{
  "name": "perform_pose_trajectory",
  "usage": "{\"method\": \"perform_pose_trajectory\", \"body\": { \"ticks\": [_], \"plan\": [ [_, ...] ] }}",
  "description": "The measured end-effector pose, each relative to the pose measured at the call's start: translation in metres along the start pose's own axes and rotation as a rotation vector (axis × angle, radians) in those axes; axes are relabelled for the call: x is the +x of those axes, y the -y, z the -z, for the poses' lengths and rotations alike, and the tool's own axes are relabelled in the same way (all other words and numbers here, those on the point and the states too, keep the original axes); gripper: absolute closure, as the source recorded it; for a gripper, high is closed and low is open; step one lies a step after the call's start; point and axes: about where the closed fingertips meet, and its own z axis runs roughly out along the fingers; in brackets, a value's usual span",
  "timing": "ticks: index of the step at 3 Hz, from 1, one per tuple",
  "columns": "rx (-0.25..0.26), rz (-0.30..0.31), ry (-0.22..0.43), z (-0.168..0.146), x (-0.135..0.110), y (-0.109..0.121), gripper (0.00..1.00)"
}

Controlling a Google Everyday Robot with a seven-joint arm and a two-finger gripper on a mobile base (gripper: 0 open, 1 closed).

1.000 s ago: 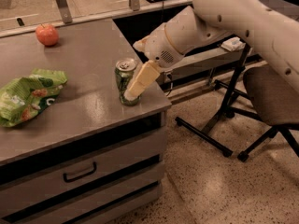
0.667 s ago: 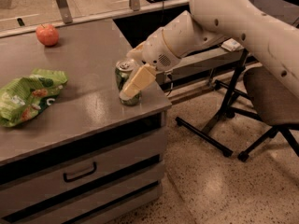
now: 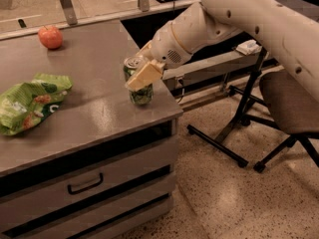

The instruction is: Knock green can over

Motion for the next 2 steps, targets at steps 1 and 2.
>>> {"method": "perform_pose_trajectory", "body": {
  "ticks": [1, 2],
  "plan": [
    [0.054, 0.023, -0.121, 0.0221, -0.0208, 0.0163, 0.89],
    [0.078, 0.046, -0.309, 0.026, -0.0277, 0.0258, 1.0]
  ]
}}
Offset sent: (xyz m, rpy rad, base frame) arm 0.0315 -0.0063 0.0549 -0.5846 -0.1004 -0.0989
